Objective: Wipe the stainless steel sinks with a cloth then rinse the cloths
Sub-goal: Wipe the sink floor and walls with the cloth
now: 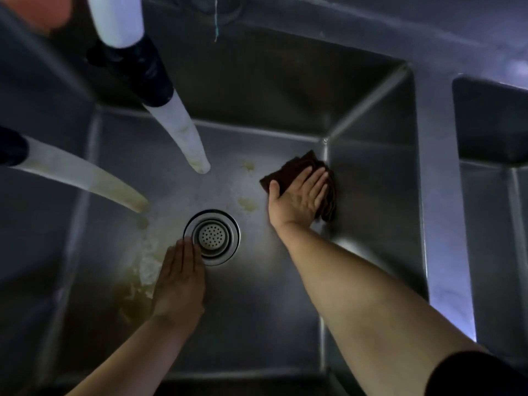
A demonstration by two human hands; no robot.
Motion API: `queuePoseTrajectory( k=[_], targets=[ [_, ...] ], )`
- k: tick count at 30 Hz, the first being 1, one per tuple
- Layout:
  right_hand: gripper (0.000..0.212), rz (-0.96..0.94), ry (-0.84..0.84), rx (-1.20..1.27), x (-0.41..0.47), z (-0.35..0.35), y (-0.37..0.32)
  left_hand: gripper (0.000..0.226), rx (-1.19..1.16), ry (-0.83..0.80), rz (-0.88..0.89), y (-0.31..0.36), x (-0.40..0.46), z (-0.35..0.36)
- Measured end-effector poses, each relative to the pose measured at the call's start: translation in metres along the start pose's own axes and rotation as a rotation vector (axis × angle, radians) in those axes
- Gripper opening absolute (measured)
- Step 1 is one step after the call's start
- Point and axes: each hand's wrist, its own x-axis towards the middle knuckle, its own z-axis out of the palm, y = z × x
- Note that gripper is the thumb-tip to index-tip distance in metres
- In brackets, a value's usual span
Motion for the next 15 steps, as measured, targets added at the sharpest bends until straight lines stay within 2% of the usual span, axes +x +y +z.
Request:
queuePoseTrajectory(
  k=[8, 12, 15],
  targets=[
    [0.087, -0.144, 0.064, -0.11, 0.058, 0.001, -0.019, 0.12, -0.047, -0.017, 0.017, -0.003, 0.006, 0.003],
    [0.082, -0.312, 0.05, -0.127, 0.026, -0.001, -0.012, 0.119, -0.063, -0.015, 0.024, -0.003, 0.004, -0.001],
    [0.08, -0.417, -0.021, -0.119, -0.026, 0.002, 0.0, 0.117, -0.056, -0.02, 0.028, -0.003, 0.002, -0.006]
  ],
)
